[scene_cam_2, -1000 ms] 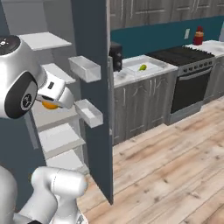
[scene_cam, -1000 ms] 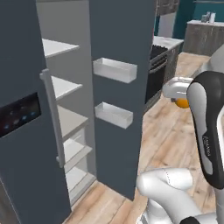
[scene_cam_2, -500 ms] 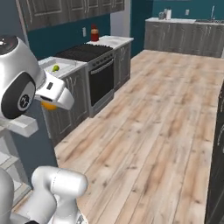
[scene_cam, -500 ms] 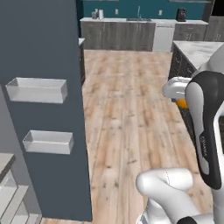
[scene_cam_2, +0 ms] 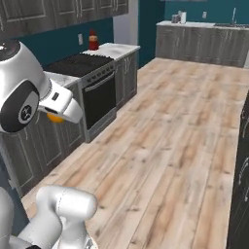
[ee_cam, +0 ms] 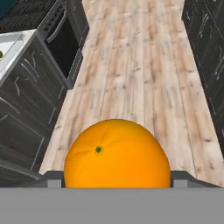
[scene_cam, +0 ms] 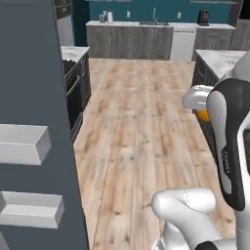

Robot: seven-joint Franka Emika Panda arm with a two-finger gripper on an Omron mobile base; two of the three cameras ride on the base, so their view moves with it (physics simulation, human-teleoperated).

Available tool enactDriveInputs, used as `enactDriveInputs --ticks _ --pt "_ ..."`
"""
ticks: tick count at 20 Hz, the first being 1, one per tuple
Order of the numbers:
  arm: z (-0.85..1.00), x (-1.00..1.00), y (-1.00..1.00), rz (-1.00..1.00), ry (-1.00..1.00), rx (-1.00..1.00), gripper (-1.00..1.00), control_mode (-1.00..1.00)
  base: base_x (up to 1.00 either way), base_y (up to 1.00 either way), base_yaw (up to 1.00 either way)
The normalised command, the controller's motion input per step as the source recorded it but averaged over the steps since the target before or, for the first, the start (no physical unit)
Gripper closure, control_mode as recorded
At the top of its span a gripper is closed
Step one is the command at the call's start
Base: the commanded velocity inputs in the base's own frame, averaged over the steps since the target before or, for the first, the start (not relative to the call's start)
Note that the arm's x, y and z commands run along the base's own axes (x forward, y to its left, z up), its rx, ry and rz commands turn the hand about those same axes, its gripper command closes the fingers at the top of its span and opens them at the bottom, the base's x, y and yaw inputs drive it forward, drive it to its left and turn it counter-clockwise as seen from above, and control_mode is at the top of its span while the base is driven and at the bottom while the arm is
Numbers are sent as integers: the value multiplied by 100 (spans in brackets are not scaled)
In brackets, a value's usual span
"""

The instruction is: Pick the orange and pear from the fridge and place them inside the tupperware on the counter.

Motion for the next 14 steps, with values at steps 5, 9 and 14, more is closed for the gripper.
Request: enactDriveInputs --ticks 5,9,14 --pt "0 0 0 0 0 0 100 100 90 -52 38" --pt "0 0 0 0 0 0 100 100 96 -50 54" --pt "0 0 0 0 0 0 100 100 96 -48 61"
